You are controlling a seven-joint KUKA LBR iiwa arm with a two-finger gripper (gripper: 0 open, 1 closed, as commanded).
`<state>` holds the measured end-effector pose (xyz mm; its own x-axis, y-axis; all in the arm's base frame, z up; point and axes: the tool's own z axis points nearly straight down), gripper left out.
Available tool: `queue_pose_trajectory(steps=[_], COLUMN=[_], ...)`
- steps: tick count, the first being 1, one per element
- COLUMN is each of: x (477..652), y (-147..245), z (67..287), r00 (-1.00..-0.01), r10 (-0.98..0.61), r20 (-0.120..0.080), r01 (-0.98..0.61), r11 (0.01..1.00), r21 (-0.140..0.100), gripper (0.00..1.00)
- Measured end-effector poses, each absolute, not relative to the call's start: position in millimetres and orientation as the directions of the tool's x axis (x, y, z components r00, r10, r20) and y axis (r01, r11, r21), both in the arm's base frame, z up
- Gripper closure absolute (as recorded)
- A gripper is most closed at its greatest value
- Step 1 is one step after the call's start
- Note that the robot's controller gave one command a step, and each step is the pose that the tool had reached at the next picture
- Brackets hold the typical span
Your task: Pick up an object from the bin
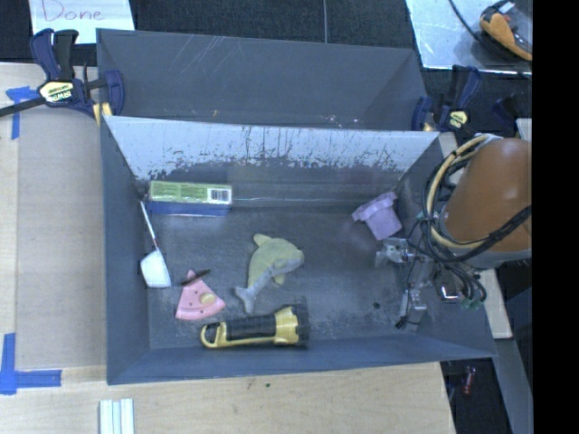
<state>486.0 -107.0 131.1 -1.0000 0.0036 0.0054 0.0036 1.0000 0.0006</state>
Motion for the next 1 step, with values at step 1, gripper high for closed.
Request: queue_pose_trajectory(steps=[1], x=[488.1], y=[-106.6], z=[135.4], r00=[-1.000], r10=[-0.001], r20=[-0.003], r01=[-0.001], r11=[1.000], r21=[-0.001], gripper=[0.00])
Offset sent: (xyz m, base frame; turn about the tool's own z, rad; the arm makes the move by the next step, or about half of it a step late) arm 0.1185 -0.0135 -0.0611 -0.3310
